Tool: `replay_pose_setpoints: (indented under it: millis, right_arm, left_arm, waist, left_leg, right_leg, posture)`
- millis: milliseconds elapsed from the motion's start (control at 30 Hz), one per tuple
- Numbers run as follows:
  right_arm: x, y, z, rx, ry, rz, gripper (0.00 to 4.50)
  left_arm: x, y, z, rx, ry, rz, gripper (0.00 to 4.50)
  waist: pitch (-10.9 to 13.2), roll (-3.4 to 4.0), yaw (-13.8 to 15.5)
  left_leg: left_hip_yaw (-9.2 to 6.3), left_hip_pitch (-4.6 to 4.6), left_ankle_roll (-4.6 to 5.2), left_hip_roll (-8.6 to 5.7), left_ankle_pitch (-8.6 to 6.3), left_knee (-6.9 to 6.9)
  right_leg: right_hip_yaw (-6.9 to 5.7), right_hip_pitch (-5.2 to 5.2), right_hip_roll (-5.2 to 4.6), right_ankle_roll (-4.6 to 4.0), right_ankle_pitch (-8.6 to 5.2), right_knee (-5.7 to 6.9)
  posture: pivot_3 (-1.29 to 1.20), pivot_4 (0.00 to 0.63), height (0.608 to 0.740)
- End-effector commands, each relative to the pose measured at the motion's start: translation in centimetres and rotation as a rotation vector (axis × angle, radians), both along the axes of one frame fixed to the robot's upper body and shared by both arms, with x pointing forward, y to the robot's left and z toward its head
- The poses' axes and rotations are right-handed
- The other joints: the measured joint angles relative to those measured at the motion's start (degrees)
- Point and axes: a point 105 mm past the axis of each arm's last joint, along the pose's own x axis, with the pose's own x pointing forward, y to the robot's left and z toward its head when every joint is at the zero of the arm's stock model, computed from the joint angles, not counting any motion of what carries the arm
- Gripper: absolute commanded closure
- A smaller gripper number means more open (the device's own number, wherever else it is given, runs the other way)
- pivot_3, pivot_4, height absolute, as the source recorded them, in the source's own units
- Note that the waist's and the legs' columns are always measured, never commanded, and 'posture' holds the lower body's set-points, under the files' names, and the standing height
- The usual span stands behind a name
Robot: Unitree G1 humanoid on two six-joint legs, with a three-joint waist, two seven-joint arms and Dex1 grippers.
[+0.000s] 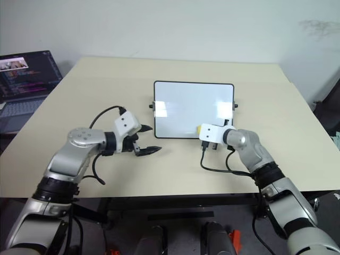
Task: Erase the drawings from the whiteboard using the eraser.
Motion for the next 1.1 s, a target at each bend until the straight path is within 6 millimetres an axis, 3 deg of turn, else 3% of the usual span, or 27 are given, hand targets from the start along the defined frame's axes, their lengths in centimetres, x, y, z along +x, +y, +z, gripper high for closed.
replay_pose_setpoints:
  millis: [33, 133, 200, 400, 567, 767, 1100]
  right_arm:
    - [0.3, 1.3, -0.3, 0.004, 0.025, -0.007, 3.48]
    - [0.4, 2.2, 0.6, 0.046, 0.022, 0.005, 3.48]
    - [0.4, 1.7, 1.6, 0.08, 0.022, 0.0, 3.48]
    - [-0.3, -1.8, 5.1, 0.123, -0.016, -0.024, 3.48]
    - [-0.3, -6.4, 8.4, 0.108, -0.083, -0.089, 3.48]
    - [-1.2, -8.3, 8.2, 0.038, -0.072, -0.067, 3.48]
    - [-1.1, -10.7, 8.4, -0.002, -0.091, -0.1, 3.48]
  left_arm:
    - [0.0, -0.4, 1.1, -0.005, -0.045, -0.024, 0.0]
    - [0.0, -0.1, 1.3, -0.002, -0.047, -0.015, 0.0]
    - [-0.1, 0.4, 1.5, 0.003, -0.05, -0.004, 0.0]
    - [0.0, 1.4, 2.8, 0.01, -0.079, 0.013, 0.0]
    - [0.3, 1.6, 4.2, 0.01, -0.112, 0.013, 0.0]
    - [0.4, 2.0, 4.7, 0.02, -0.127, 0.016, 0.0]
    - [0.2, 2.8, 5.5, 0.038, -0.148, 0.02, 0.0]
  waist:
    - [0.0, -0.02, -0.3]
    - [0.0, -0.01, -0.8]
    - [0.0, -0.02, -0.8]
    - [0.0, 0.02, 0.0]
    - [0.0, 0.01, 0.7]
    - [0.0, 0.01, 1.0]
    - [0.0, 0.04, 1.0]
  left_leg:
    - [0.11, 0.0, 0.0, 0.0, 0.0, 0.03]
    - [0.47, 0.0, 0.0, 0.01, 0.0, 0.01]
    - [0.5, -0.04, 0.01, 0.01, 0.0, -0.01]
    - [0.72, -0.12, 0.04, 0.01, 0.03, -0.08]
    - [0.97, -0.24, 0.07, -0.05, 0.01, -0.13]
    - [0.91, -0.19, 0.03, 0.0, -1.0, -0.08]
    - [0.86, -0.18, 0.37, 0.05, -1.24, 0.11]
  right_leg:
    - [0.01, 0.0, -0.09, 0.0, 0.0, -0.04]
    - [0.03, -0.18, -0.32, 0.0, 0.0, -0.05]
    - [0.02, -0.4, -0.32, 0.0, 0.01, 0.0]
    - [0.12, -0.63, -0.31, 0.12, 0.21, 0.18]
    - [0.34, -0.68, -0.32, 0.61, 0.7, 0.23]
    - [0.4, -0.94, -0.13, 0.95, 0.08, 1.15]
    - [0.4, -0.87, -0.02, 0.81, -0.04, 1.15]
  posture:
    - [0.0, 0.15, 0.74]
    - [0.0, 0.15, 0.74]
    - [0.0, 0.15, 0.74]
    - [0.0, 0.15, 0.74]
    - [0.0, 0.15, 0.74]
    - [0.0, 0.15, 0.74]
    - [0.0, 0.15, 0.74]
